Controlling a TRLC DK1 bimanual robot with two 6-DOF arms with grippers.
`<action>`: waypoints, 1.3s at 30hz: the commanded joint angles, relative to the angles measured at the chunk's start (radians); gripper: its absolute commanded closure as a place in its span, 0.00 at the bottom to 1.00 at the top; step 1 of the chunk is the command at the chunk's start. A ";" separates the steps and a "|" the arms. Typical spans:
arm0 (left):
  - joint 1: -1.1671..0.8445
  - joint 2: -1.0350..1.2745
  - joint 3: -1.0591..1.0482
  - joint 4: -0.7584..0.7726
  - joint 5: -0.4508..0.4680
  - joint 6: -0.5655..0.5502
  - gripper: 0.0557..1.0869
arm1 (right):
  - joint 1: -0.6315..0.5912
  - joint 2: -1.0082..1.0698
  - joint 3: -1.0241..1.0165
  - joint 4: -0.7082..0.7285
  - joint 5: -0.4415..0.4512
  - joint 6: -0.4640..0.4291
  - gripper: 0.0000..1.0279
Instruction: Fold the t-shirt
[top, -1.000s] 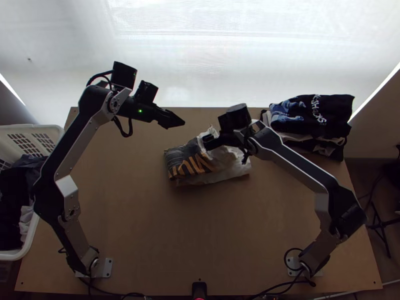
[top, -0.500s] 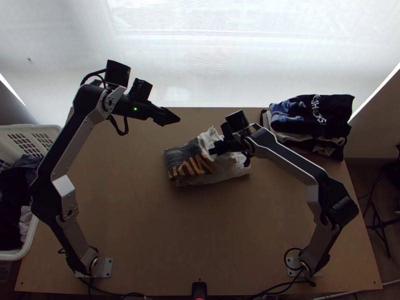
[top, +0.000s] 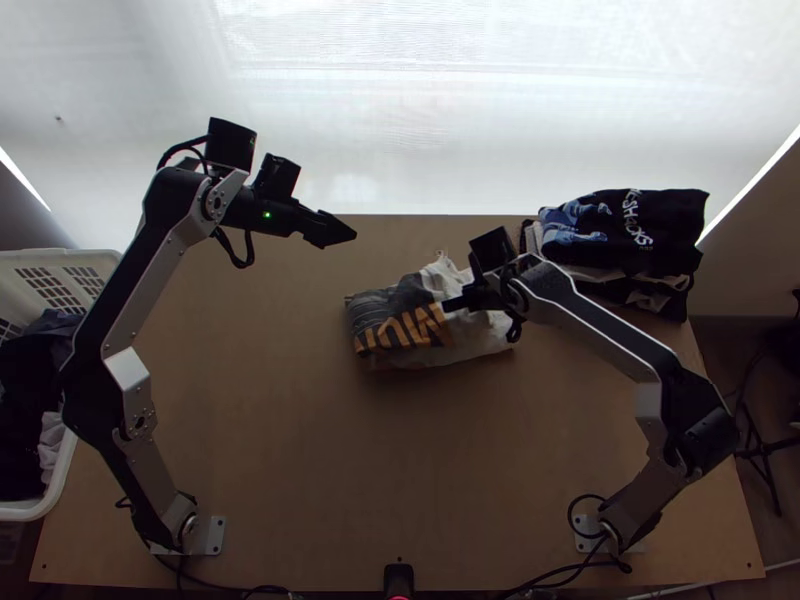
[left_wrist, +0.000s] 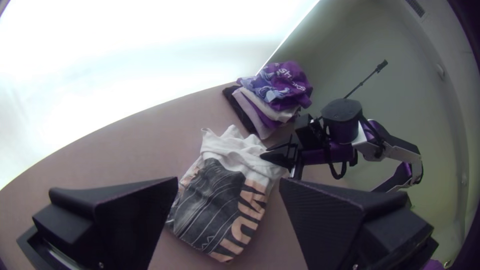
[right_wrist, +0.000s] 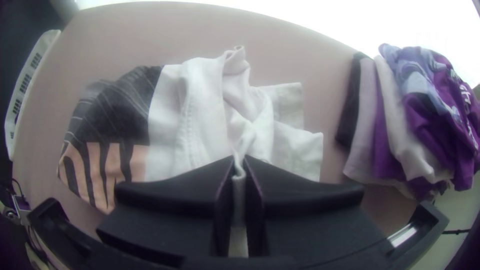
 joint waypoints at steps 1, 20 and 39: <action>-0.009 0.006 0.001 0.008 0.003 0.001 0.05 | -0.048 -0.044 -0.097 -0.029 0.075 0.044 0.97; -0.017 0.005 0.007 0.008 0.001 -0.004 0.05 | -0.014 -0.004 0.148 -0.067 0.120 0.015 0.05; 0.005 0.000 0.004 0.000 0.000 0.001 0.05 | -0.055 0.371 0.463 -0.082 0.008 0.031 0.60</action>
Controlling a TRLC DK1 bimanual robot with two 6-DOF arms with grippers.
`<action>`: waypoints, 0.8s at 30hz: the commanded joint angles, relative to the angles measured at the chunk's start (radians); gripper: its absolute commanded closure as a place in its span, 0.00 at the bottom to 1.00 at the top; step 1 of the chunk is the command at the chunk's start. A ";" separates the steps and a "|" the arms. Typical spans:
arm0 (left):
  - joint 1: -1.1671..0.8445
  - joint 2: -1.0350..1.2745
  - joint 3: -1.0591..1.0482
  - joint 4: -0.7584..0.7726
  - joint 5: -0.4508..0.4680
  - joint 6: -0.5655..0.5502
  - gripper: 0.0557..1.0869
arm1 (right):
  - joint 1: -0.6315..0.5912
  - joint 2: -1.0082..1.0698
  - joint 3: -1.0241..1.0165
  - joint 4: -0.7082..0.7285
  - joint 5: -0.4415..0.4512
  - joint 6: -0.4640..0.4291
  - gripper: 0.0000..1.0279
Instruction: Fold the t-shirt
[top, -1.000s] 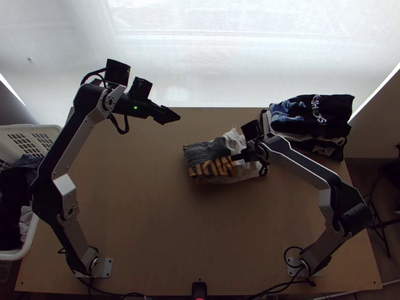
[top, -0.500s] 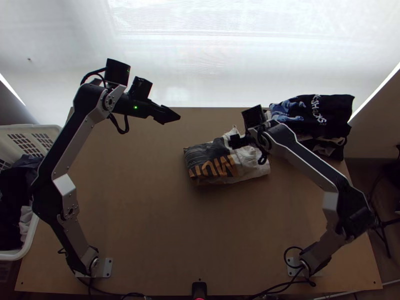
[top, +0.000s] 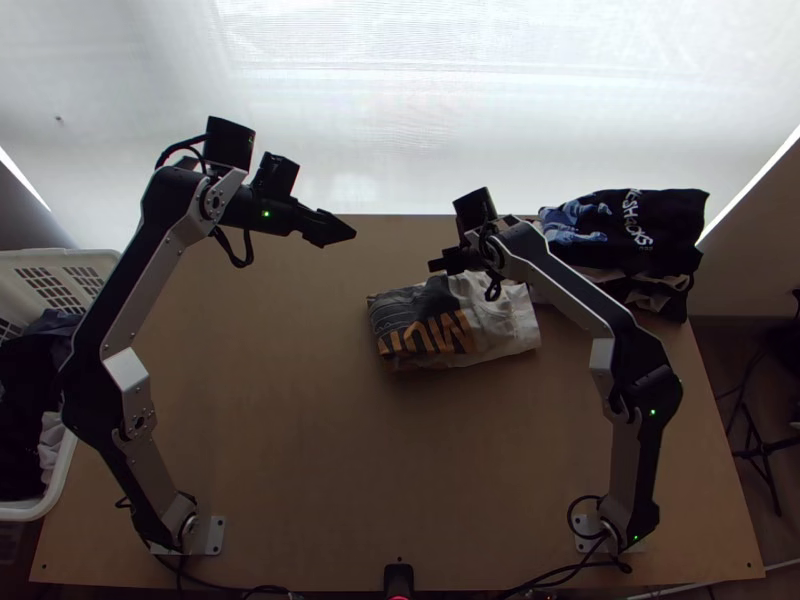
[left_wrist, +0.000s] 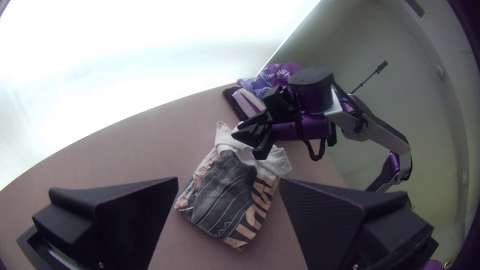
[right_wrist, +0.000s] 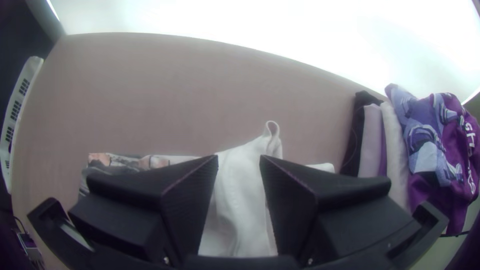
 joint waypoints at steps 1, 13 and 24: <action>0.004 0.001 0.000 0.002 0.000 0.004 0.04 | -0.028 0.096 0.060 -0.004 -0.022 0.027 0.60; 0.006 0.001 0.000 0.002 -0.002 0.004 0.04 | -0.045 0.129 0.057 -0.029 -0.022 0.055 0.71; 0.015 -0.002 0.002 0.004 -0.002 0.004 0.05 | -0.074 0.049 0.020 -0.093 -0.020 0.072 0.97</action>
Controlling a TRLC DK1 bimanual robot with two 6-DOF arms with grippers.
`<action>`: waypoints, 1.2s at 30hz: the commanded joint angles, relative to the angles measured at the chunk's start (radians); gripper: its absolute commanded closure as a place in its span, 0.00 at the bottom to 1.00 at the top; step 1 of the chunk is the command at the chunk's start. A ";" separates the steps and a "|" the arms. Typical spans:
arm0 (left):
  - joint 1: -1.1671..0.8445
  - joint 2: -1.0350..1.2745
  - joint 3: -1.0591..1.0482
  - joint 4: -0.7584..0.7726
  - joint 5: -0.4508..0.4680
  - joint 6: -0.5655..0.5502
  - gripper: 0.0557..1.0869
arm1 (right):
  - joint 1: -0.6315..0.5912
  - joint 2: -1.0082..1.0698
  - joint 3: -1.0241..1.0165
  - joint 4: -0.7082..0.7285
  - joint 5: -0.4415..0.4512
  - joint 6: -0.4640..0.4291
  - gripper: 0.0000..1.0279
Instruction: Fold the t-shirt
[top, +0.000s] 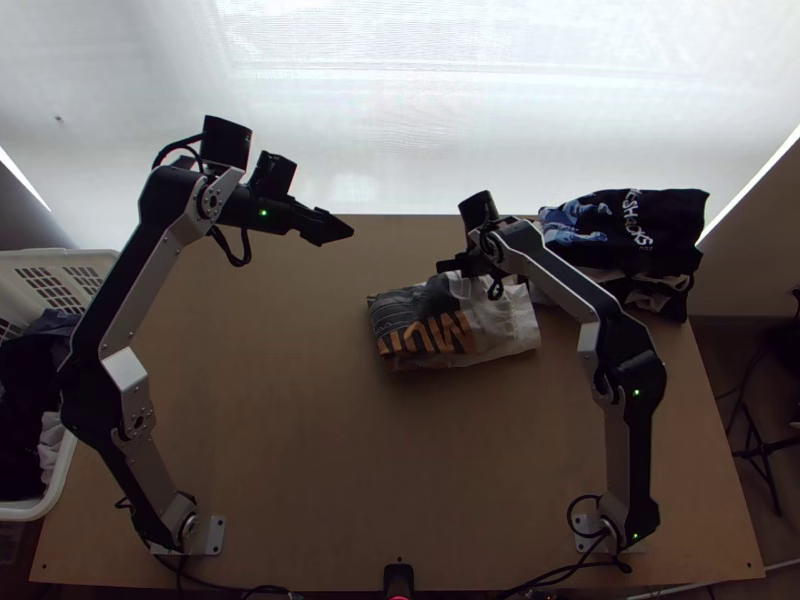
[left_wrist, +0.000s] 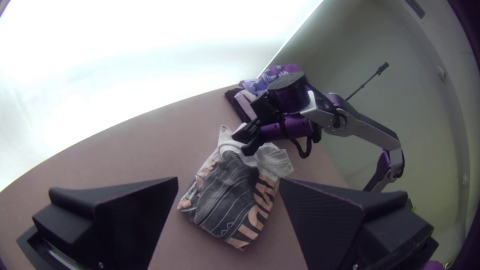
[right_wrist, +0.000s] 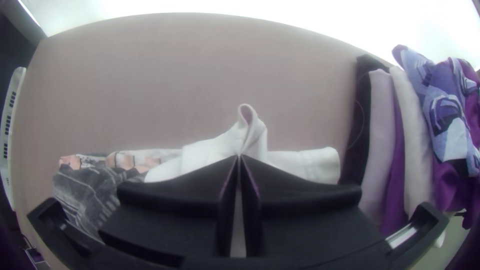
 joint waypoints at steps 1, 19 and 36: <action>0.005 -0.002 0.002 0.001 0.001 0.001 0.05 | -0.028 -0.073 -0.039 -0.034 0.002 0.018 0.97; -0.034 0.009 -0.006 -0.023 -0.001 0.017 0.05 | -0.182 -0.166 -0.306 0.098 0.002 0.041 0.47; -0.163 0.074 -0.028 -0.341 -0.148 0.175 0.05 | -0.140 -0.723 -0.518 -0.039 -0.334 0.004 0.07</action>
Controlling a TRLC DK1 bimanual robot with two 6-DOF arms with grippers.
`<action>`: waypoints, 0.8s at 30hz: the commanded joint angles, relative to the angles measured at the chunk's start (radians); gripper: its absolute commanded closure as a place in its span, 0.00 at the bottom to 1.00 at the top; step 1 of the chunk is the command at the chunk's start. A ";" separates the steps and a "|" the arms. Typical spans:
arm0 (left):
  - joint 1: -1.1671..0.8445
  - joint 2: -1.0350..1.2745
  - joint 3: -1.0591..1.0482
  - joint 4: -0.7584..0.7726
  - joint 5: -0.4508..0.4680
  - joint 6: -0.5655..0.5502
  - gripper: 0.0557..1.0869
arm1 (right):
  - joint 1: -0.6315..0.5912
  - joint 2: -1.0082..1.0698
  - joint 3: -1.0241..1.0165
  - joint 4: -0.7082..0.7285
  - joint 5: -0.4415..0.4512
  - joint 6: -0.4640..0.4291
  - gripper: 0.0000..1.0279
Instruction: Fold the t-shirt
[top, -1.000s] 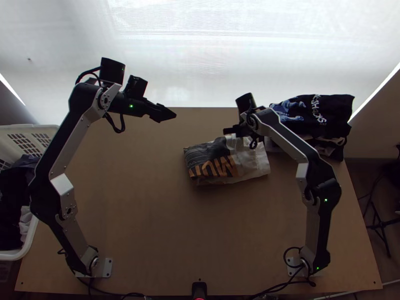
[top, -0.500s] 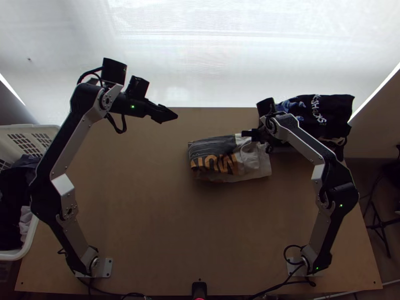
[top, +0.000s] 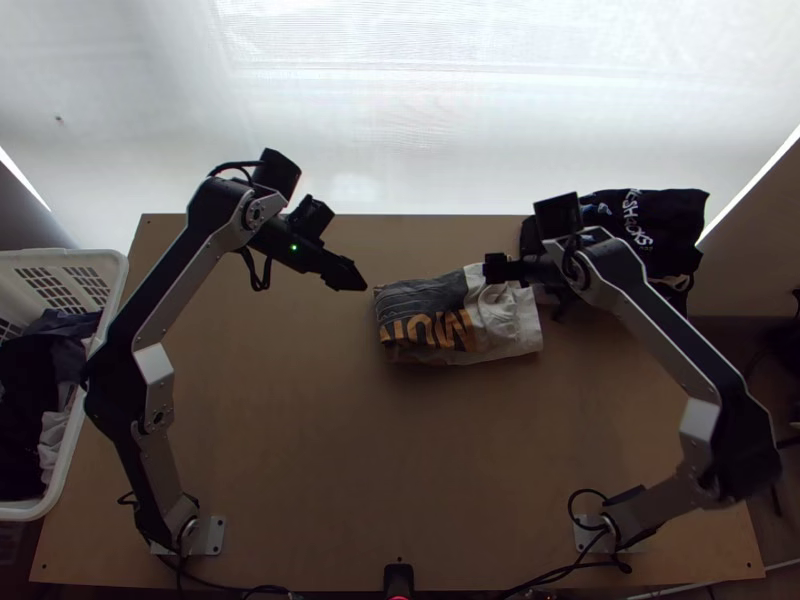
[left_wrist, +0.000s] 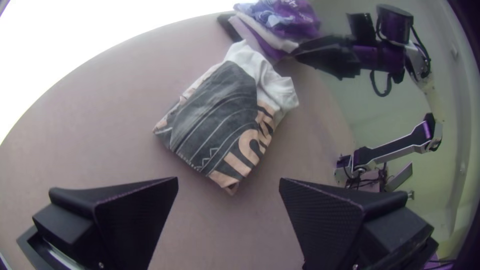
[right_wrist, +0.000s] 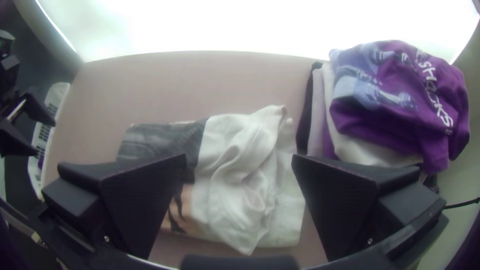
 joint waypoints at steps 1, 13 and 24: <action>-0.068 0.006 -0.007 -0.082 -0.091 0.050 0.05 | -0.105 -0.201 -0.160 -0.077 -0.256 0.031 0.07; -0.170 0.015 0.001 -0.043 -0.145 0.076 0.05 | -0.593 -0.171 -0.418 -0.138 -0.542 -0.035 0.06; -0.190 0.011 0.001 -0.037 -0.146 0.079 0.05 | -0.512 -0.027 -0.498 0.069 -0.657 0.014 0.06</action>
